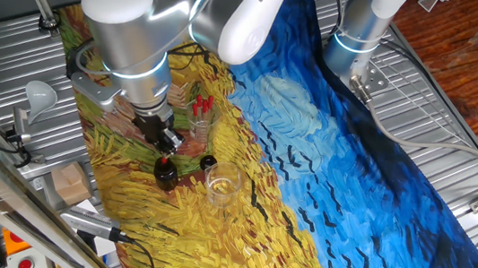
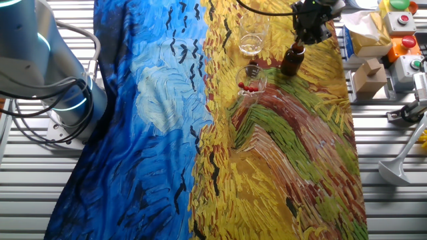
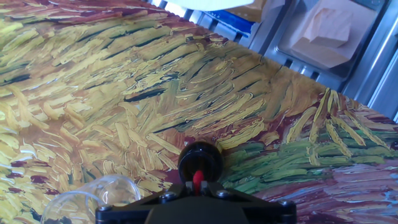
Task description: Transfer liquid using a dropper
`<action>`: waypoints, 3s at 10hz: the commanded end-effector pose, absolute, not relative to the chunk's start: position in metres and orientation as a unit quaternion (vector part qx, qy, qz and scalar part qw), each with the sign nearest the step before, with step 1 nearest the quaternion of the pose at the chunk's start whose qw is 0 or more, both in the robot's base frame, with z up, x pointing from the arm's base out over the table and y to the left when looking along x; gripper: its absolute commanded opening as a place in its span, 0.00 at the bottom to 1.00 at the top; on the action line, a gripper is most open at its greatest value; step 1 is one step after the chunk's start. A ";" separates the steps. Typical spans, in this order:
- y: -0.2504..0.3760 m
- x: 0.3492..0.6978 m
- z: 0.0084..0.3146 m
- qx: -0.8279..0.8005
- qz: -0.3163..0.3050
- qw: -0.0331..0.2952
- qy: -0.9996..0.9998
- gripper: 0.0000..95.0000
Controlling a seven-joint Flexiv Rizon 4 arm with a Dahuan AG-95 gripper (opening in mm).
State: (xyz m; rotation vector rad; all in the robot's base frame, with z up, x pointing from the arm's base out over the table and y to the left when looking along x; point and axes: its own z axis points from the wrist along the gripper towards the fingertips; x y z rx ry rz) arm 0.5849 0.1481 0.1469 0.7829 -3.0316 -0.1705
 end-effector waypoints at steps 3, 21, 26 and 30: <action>0.149 0.586 0.148 0.253 -0.054 0.004 -0.966 0.20; 0.145 0.573 0.140 0.259 -0.051 -0.012 -0.964 0.40; 0.145 0.570 0.138 0.259 -0.051 -0.012 -0.964 0.20; 0.145 0.570 0.138 0.259 -0.050 -0.013 -0.964 0.20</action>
